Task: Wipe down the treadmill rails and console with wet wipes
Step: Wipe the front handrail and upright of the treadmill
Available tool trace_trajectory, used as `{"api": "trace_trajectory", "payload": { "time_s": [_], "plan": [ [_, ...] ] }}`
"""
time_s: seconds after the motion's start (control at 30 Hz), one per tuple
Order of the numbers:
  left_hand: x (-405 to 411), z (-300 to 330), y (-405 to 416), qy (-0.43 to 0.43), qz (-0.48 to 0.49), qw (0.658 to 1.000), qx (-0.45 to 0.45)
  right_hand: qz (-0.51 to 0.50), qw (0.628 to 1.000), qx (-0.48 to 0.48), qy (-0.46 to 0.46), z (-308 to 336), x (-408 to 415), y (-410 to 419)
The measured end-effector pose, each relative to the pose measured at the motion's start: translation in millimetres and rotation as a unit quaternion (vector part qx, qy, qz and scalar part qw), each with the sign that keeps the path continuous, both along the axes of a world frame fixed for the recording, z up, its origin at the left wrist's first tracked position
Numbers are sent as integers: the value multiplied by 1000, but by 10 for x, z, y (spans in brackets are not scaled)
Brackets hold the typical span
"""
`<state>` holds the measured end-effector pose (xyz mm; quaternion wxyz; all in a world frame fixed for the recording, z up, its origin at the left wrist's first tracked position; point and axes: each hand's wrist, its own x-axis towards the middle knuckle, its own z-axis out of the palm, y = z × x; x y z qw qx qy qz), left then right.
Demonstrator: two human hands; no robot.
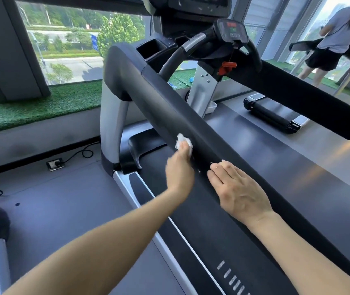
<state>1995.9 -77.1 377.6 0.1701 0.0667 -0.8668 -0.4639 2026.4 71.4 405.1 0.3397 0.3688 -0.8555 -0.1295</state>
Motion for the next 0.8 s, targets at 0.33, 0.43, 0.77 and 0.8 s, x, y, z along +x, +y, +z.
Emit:
{"api": "trace_trajectory", "payload": {
  "time_s": [0.33,0.43,0.77,0.8],
  "plan": [
    [-479,14,-260,-85,50,994,48,2,999,-42,-19,45,-38,-156],
    [-430,-1,-256,-53,43,991,118,21,999,-29,-26,18,-157,-352],
    [-200,-186,-112,-25,23,974,223,39,999,25,-6,-31,-347,-407],
    [-337,-177,-199,-40,36,979,196,38,999,25,-3,-39,-350,-407]
  ]
}}
